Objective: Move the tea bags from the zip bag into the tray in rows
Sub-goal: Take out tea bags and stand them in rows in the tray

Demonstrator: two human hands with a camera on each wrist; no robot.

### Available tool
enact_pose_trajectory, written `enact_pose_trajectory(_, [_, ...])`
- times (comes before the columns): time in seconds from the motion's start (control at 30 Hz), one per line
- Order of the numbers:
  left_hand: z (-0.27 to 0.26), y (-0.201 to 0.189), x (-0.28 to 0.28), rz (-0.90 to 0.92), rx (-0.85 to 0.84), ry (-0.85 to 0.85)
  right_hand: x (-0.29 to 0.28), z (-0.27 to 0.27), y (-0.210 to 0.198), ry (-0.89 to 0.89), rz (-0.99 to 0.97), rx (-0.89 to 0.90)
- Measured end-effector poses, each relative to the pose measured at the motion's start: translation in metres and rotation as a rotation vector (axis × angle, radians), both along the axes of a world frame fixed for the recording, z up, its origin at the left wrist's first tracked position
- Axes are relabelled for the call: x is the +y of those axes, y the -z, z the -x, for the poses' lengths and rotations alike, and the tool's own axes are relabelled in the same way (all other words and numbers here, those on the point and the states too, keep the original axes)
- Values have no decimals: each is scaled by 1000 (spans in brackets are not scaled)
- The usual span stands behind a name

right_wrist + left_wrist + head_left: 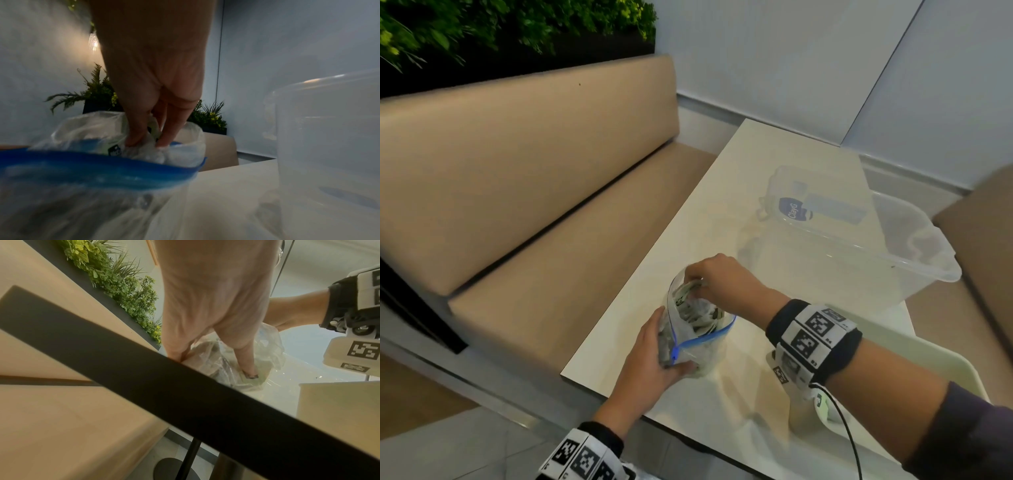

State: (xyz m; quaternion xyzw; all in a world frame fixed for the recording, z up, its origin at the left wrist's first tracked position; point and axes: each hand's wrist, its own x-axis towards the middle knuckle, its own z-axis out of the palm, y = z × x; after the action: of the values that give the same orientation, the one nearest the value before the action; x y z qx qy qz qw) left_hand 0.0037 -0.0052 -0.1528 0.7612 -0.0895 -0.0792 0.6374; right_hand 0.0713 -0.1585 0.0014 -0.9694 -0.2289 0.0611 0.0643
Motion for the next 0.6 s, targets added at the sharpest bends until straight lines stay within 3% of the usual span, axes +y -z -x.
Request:
enact_pose_trajectory(0.17, [1,-9,-1,21,-3,22,-16,-3,-21,108,-170,66])
enact_pose_trajectory(0.33, [7,-37,11,-78,108,54,-36,-9,-25,331,-528,264])
enact_pose_trajectory(0.43, [10,-72,24,-125,-4,-42,-48,-8,-22,434,-748,369])
enact_pose_trajectory(0.5, [12,-102,28,-62,-95,-91,-54,-4,-25,454,-896,424])
enact_pose_trajectory(0.6, [15,-142,14,100,-142,-33,-61,6,-42,448,-1054,468])
